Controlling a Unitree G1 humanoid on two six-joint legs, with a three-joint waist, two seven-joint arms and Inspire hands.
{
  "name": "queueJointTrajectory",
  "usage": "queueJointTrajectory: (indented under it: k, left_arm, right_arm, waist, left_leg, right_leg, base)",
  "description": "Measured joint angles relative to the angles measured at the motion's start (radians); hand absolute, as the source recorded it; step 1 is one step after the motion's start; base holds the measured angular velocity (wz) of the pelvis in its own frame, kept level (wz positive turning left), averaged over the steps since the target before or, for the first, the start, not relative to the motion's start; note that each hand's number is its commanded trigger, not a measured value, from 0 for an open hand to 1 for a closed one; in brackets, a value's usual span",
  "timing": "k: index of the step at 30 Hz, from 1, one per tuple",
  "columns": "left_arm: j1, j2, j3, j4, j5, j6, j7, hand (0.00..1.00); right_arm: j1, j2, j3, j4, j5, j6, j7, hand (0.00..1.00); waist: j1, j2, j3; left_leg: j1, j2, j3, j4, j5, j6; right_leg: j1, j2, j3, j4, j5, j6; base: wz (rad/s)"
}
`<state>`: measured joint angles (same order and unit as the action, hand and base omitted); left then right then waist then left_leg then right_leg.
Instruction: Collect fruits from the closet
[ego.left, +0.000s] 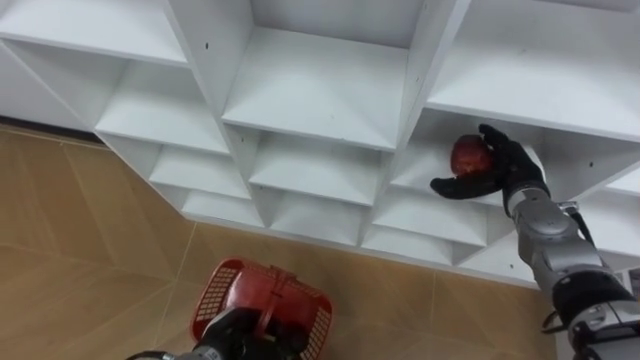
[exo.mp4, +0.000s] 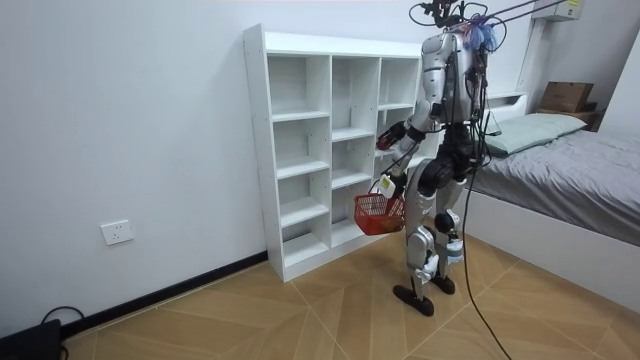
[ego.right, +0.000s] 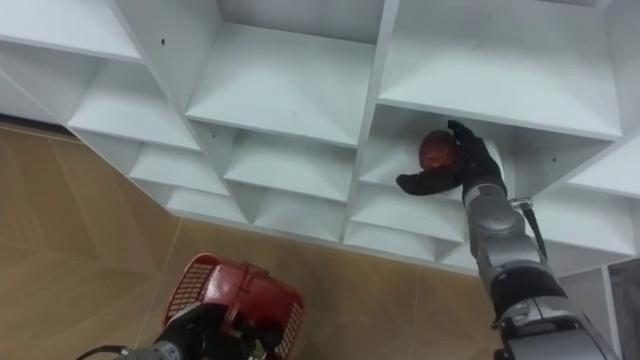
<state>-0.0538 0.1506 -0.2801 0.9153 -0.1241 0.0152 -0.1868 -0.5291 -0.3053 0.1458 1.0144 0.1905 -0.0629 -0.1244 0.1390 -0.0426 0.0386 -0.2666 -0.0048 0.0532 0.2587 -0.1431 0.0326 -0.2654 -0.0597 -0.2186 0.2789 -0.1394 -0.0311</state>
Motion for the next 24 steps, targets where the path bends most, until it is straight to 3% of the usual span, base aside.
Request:
queueJointTrajectory:
  k: [12,17,24]
  left_arm:
    - [0.001,-0.001,-0.002,0.000,0.000,-0.001,0.001,1.00]
    - [0.000,-0.002,-0.020,0.000,0.000,0.000,0.011,1.00]
    - [0.002,-0.002,-0.020,0.001,0.000,-0.001,0.028,1.00]
  right_arm:
    - [0.000,0.002,0.014,0.001,0.002,-0.001,-0.006,1.00]
    - [0.000,0.002,0.014,0.013,0.026,-0.002,-0.007,1.00]
    - [0.000,0.002,0.021,0.052,0.053,-0.002,-0.006,1.00]
  waist:
    - [0.000,0.003,-0.0017]
    - [-0.002,0.016,-0.0116]
    - [-0.006,0.018,-0.0130]
  left_leg:
    - [-0.001,-0.001,-0.001,0.000,0.000,0.000]
    - [-0.001,-0.002,-0.001,0.000,0.001,0.001]
    - [0.027,-0.002,0.000,-0.002,0.001,0.001]
  right_leg:
    - [0.000,-0.001,-0.003,0.001,0.000,0.001]
    - [0.000,-0.003,-0.004,0.001,0.000,0.001]
    - [0.029,-0.002,-0.004,-0.004,0.000,0.001]
  base:
    - [0.00]
    - [0.00]
    - [0.00]
